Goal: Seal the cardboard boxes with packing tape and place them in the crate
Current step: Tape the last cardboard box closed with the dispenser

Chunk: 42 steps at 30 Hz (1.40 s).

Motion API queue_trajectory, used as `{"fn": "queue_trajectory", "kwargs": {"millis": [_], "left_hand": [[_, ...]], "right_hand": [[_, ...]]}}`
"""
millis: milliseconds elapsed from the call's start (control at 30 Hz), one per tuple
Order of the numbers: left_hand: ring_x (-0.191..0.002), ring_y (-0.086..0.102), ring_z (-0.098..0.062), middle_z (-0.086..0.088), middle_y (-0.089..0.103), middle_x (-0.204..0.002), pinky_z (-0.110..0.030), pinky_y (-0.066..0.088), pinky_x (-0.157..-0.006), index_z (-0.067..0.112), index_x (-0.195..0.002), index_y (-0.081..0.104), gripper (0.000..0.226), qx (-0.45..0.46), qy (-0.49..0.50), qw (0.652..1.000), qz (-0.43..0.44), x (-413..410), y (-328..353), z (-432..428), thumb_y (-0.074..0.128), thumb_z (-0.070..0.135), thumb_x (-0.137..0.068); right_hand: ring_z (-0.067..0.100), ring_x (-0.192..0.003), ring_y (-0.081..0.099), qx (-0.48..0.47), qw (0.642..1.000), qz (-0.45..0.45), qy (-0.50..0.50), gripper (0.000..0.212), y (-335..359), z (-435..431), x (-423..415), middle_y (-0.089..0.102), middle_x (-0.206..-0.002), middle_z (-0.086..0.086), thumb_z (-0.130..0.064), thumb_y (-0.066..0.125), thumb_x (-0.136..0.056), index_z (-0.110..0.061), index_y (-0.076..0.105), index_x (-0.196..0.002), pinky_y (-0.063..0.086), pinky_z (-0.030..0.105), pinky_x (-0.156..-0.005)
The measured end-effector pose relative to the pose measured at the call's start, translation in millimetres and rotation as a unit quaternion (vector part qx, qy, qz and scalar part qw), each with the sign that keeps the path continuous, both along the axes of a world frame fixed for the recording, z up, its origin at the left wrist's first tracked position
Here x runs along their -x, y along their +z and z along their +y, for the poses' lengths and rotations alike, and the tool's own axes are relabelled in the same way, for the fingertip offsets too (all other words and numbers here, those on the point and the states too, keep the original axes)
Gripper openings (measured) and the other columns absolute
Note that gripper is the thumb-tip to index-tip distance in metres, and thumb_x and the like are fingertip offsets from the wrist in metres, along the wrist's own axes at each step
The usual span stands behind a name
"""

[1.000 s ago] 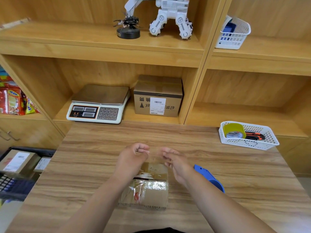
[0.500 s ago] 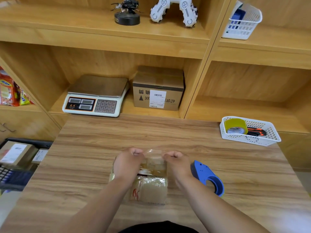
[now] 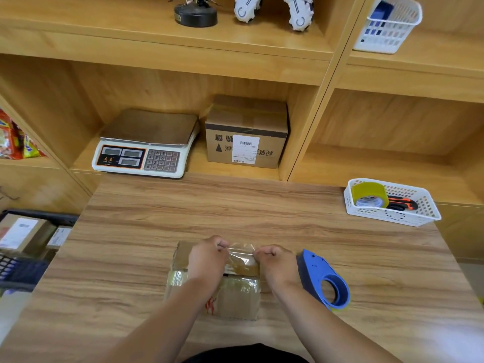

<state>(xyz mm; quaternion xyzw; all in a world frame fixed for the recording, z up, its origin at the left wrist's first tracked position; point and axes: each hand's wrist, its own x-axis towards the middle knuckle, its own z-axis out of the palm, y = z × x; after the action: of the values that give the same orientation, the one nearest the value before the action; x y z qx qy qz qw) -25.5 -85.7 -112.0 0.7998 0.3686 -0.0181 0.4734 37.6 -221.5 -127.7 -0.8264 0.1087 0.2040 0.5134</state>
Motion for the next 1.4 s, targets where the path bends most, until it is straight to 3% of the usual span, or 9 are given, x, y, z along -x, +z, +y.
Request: {"fn": "queue_trajectory", "kwargs": {"millis": [167, 300, 467, 600, 700, 867, 1000, 1200, 1400], "left_hand": [[-0.075, 0.064, -0.016, 0.001, 0.065, -0.099, -0.028, 0.053, -0.066, 0.018, -0.090, 0.068, 0.014, -0.019, -0.024, 0.999, 0.011, -3, 0, 4, 0.058, 0.011, -0.084], [-0.082, 0.061, -0.015, -0.001, 0.055, -0.117, -0.022, 0.048, -0.071, 0.017, -0.092, 0.068, 0.010, -0.045, -0.041, 0.998, 0.013, -5, -4, 7, 0.061, 0.012, -0.085], [-0.084, 0.057, -0.012, -0.003, 0.052, -0.121, -0.019, 0.045, -0.071, 0.015, -0.106, 0.068, 0.020, -0.072, -0.051, 0.996, 0.009, -5, -12, 7, 0.062, 0.014, -0.088], [-0.070, 0.051, -0.002, -0.001, 0.052, -0.117, -0.007, 0.036, -0.056, 0.016, -0.110, 0.068, 0.023, -0.074, -0.047, 0.996, -0.013, -2, -21, 7, 0.062, 0.013, -0.088], [-0.070, 0.049, 0.003, 0.000, 0.052, -0.117, -0.004, 0.033, -0.054, 0.016, -0.115, 0.066, 0.027, -0.082, -0.051, 0.995, -0.018, -2, -27, 9, 0.061, 0.012, -0.088], [-0.073, 0.048, 0.003, 0.000, 0.050, -0.120, -0.003, 0.034, -0.060, 0.016, -0.119, 0.063, 0.030, -0.099, -0.061, 0.993, -0.011, -4, -34, 9, 0.060, 0.012, -0.090], [-0.068, 0.045, 0.006, 0.000, 0.049, -0.120, -0.001, 0.034, -0.051, 0.015, -0.118, 0.064, 0.028, -0.105, -0.057, 0.993, -0.013, -5, -39, 8, 0.059, 0.013, -0.090], [-0.072, 0.047, 0.003, 0.002, 0.050, -0.114, -0.002, 0.033, -0.051, 0.014, -0.118, 0.065, 0.030, -0.099, -0.043, 0.994, -0.012, -7, -40, 9, 0.060, 0.011, -0.089], [-0.081, 0.052, -0.010, -0.001, 0.049, -0.118, -0.015, 0.038, -0.068, 0.013, -0.119, 0.064, 0.030, -0.110, -0.053, 0.992, 0.002, -8, -38, 9, 0.057, 0.012, -0.089]], "right_hand": [[0.004, -0.076, 0.064, 0.014, 1.000, 0.006, 0.014, 0.005, -2, -1, -4, 0.070, -0.074, -0.012, -0.021, 0.073, -0.080, -0.022, 0.073, -0.075, 0.046, 0.017, -0.070], [0.007, -0.079, 0.066, 0.025, 0.999, 0.009, 0.030, 0.006, -4, -1, -5, 0.072, -0.075, -0.009, -0.022, 0.073, -0.081, -0.022, 0.073, -0.075, 0.051, 0.024, -0.080], [0.009, -0.079, 0.066, 0.042, 0.998, 0.003, 0.044, 0.007, -6, 0, -4, 0.071, -0.076, -0.009, -0.021, 0.073, -0.080, -0.023, 0.072, -0.074, 0.052, 0.026, -0.080], [0.004, -0.075, 0.065, 0.059, 0.997, -0.009, 0.050, 0.012, -6, 2, -2, 0.069, -0.073, -0.012, -0.023, 0.074, -0.080, -0.026, 0.070, -0.070, 0.048, 0.017, -0.069], [0.001, -0.071, 0.063, 0.083, 0.994, -0.029, 0.058, 0.018, -6, 3, -1, 0.069, -0.073, -0.013, -0.023, 0.073, -0.080, -0.030, 0.067, -0.064, 0.043, 0.012, -0.059], [0.014, -0.080, 0.064, 0.122, 0.987, -0.070, 0.081, 0.028, -6, 4, 1, 0.069, -0.080, -0.005, -0.025, 0.072, -0.080, -0.036, 0.061, -0.057, 0.053, 0.030, -0.073], [0.025, -0.095, 0.057, 0.150, 0.980, -0.089, 0.095, 0.022, -7, 5, 5, 0.063, -0.092, 0.003, -0.031, 0.073, -0.080, -0.039, 0.059, -0.065, 0.048, 0.034, -0.085], [0.013, -0.092, 0.049, 0.163, 0.975, -0.111, 0.101, 0.024, -6, 5, 5, 0.055, -0.072, -0.015, -0.032, 0.073, -0.080, -0.045, 0.055, -0.070, 0.033, 0.026, -0.083], [0.013, -0.093, 0.051, 0.191, 0.970, -0.116, 0.100, 0.019, -6, 5, 4, 0.056, -0.070, -0.017, -0.034, 0.072, -0.080, -0.041, 0.055, -0.076, 0.025, 0.025, -0.073]]}}
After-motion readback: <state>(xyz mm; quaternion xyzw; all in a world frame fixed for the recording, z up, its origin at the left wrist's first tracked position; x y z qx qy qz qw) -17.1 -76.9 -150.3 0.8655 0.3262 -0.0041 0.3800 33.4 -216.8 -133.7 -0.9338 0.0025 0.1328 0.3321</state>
